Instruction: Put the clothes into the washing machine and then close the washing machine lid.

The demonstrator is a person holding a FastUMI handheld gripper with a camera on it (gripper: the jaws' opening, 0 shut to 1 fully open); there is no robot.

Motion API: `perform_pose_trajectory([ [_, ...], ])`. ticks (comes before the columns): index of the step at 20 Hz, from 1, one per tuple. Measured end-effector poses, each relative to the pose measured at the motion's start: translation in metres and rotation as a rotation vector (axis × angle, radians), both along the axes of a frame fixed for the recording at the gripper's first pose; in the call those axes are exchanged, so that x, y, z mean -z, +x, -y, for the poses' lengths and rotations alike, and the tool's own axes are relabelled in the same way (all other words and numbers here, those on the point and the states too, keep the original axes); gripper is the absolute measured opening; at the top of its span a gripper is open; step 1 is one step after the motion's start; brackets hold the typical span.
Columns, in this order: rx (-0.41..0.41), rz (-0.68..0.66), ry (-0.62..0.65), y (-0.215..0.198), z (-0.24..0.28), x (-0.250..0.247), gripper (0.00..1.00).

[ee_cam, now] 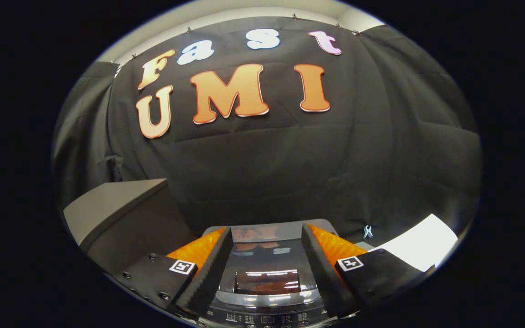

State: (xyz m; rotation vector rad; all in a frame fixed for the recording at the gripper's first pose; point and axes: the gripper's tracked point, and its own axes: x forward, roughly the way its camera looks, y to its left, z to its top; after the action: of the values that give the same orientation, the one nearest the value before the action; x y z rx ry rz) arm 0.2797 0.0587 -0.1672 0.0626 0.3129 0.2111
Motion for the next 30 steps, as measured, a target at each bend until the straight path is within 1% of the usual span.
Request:
perform_pose_trajectory([
  [3, -0.025, 0.083, 0.021, -0.019, 0.0, -0.047, 0.97],
  [7, -0.034, 0.199, 0.047, -0.053, 0.008, -0.119, 0.97],
  [9, -0.043, 0.228, 0.015, -0.073, 0.016, -0.142, 0.97],
  [12, -0.012, 0.254, -0.043, -0.107, 0.044, -0.168, 0.97],
  [15, 0.008, 0.267, -0.051, -0.148, 0.067, -0.187, 0.97],
  [18, 0.023, 0.28, -0.05, -0.173, 0.075, -0.199, 0.97],
  [21, 0.035, 0.304, -0.02, -0.192, 0.08, -0.216, 0.97],
  [25, 0.041, 0.334, 0.002, -0.203, 0.085, -0.229, 0.97],
  [30, 0.036, 0.36, 0.012, -0.206, 0.085, -0.236, 0.97],
])
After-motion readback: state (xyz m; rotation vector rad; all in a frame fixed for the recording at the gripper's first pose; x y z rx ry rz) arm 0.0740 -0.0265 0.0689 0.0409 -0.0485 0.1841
